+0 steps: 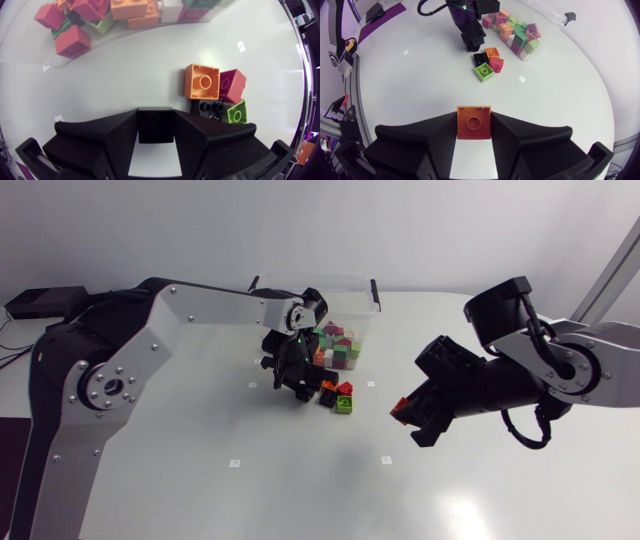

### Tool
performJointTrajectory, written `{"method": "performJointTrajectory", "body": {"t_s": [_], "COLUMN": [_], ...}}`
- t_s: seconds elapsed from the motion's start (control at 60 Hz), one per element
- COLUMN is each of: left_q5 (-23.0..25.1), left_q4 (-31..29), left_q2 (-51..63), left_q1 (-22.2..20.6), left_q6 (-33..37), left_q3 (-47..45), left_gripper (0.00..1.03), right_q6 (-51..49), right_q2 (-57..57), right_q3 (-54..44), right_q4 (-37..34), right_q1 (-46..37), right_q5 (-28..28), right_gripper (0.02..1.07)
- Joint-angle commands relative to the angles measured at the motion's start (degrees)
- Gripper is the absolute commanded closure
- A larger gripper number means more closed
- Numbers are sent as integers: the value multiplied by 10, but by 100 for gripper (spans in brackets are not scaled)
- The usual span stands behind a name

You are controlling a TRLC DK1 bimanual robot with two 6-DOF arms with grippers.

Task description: Place the duplo bricks in the container

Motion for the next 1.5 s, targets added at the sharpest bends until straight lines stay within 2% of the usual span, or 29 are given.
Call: {"method": "performJointTrajectory", "body": {"t_s": [0.0,0.233,0.5,0.8,1.117,1.483], "left_q5": [-2,-3,-22,-32,-32,-33], "left_q4": [-6,18,54,99,141,197], "left_q2": [-27,-124,-237,-313,-336,-340], "left_q1": [-6,-19,-29,-16,10,30], "left_q6": [-22,-21,-18,-17,-17,-3], "left_q3": [-46,-141,-197,-196,-191,-173], "left_gripper": [76,77,76,76,76,76], "right_q6": [-3,30,88,134,169,190], "right_q2": [-16,-15,43,156,282,412], "right_q3": [-3,41,124,234,359,507], "right_q4": [-12,-6,38,87,114,137], "right_q1": [-5,-1,8,7,6,30], "right_q5": [-3,-8,-7,-6,-4,27], "right_gripper": [76,76,76,76,76,76]}}
